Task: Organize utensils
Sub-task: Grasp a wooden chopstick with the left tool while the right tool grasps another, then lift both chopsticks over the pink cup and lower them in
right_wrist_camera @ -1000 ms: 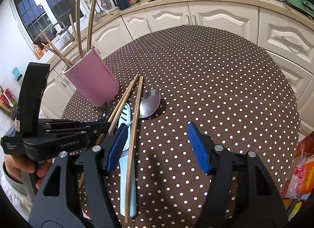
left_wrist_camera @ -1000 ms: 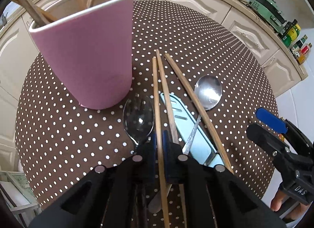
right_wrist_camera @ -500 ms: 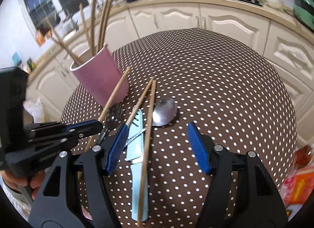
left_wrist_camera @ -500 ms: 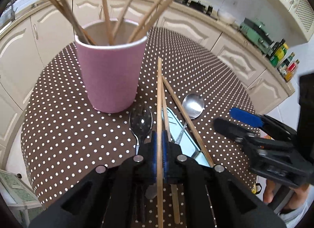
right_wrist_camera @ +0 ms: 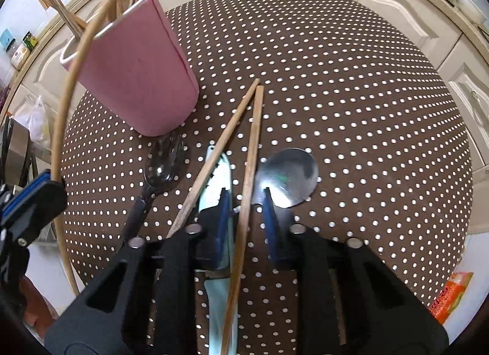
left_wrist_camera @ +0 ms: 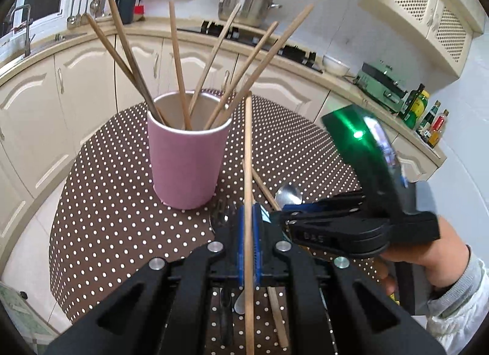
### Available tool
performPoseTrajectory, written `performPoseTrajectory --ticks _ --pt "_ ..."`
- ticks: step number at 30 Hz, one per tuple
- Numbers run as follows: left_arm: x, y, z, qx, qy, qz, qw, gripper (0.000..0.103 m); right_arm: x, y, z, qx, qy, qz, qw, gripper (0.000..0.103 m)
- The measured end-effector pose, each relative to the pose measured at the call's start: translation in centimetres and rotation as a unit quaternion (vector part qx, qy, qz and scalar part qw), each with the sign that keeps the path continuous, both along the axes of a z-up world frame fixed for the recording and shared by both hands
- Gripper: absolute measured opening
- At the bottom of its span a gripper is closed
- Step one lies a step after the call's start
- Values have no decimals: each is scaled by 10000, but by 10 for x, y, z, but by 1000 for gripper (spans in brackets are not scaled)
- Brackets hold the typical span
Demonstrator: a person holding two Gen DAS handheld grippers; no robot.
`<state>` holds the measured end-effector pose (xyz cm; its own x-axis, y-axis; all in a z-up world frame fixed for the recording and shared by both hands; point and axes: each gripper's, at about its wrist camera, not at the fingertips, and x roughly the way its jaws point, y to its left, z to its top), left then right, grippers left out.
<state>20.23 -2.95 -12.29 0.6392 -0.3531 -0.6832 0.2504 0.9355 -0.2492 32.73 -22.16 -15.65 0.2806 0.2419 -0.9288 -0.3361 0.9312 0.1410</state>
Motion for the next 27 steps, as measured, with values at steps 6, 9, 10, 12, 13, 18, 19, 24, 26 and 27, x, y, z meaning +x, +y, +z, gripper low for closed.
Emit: performPoseTrajectory --ticks 6,9,10,12,13,18,19,24,26,27 --pt "-6 -1 11 -113 -368 -30 9993 5 -6 -4 11 170 -289 -146 9993 7" --pt "-11 1 18 -238 -665 -43 9975 5 -13 -16 26 419 -520 -208 9976 7" --pt "-13 2 21 -309 -772 -42 9965 5 -16 -20 31 549 -600 -229 9964 7" --pt "-14 3 26 -447 -932 -41 9946 5 -22 -29 43 769 -805 -260 9934 7" --pt "-14 1 29 -499 -1010 -29 9936 5 -25 -36 51 931 -942 -286 9908 7" --pt "-19 4 42 -830 -1479 -47 9855 5 -44 -58 89 1479 -1598 -436 9750 7" --pt "-19 4 43 -866 -1554 -41 9840 5 -49 -62 98 1607 -1755 -467 9701 7" --pt "-23 7 57 -1078 -2215 49 9692 5 -64 -70 132 2117 -2494 -500 9437 7" --pt "-23 8 65 -1097 -2553 181 9604 5 -70 -75 141 2358 -2797 -458 9296 7" --pt "-22 9 69 -1096 -2669 221 9572 5 -72 -73 148 2448 -2958 -427 9224 7"
